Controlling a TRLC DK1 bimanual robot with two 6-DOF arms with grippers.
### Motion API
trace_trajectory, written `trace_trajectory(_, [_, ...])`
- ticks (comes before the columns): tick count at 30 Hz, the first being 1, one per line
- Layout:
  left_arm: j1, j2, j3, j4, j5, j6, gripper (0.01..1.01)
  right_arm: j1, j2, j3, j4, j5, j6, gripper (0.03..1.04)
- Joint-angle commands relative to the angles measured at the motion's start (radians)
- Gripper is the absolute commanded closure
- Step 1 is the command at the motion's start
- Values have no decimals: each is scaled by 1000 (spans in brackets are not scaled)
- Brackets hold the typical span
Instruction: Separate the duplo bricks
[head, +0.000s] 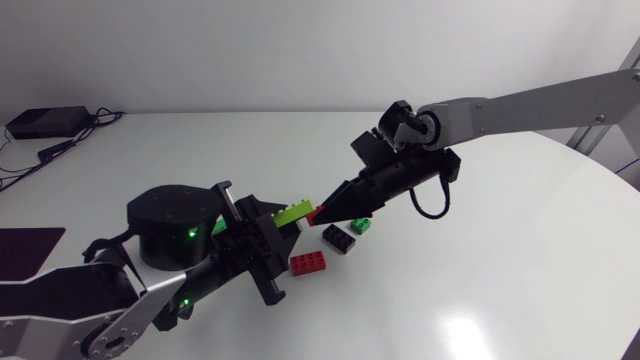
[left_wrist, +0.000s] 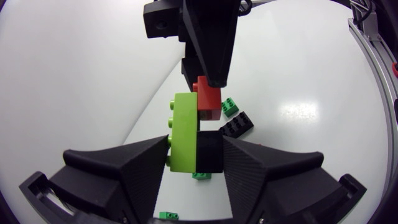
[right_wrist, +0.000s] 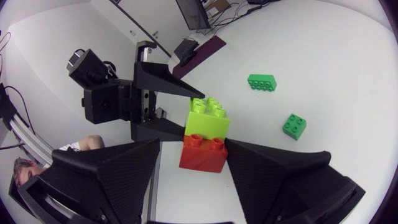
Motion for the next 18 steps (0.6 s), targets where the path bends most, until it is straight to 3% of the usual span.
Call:
trace_trajectory(1, [-6, 15, 33, 21, -1, 12, 613, 8, 29, 7, -20, -14, -26, 551])
trace_trajectory(10, [-9, -4, 29, 23, -1, 7, 613, 13, 23, 1, -20, -14, -42, 941])
trace_trajectory(18, [-7, -45, 44, -32, 5, 1, 613, 11, -40, -61, 1, 34, -81, 957])
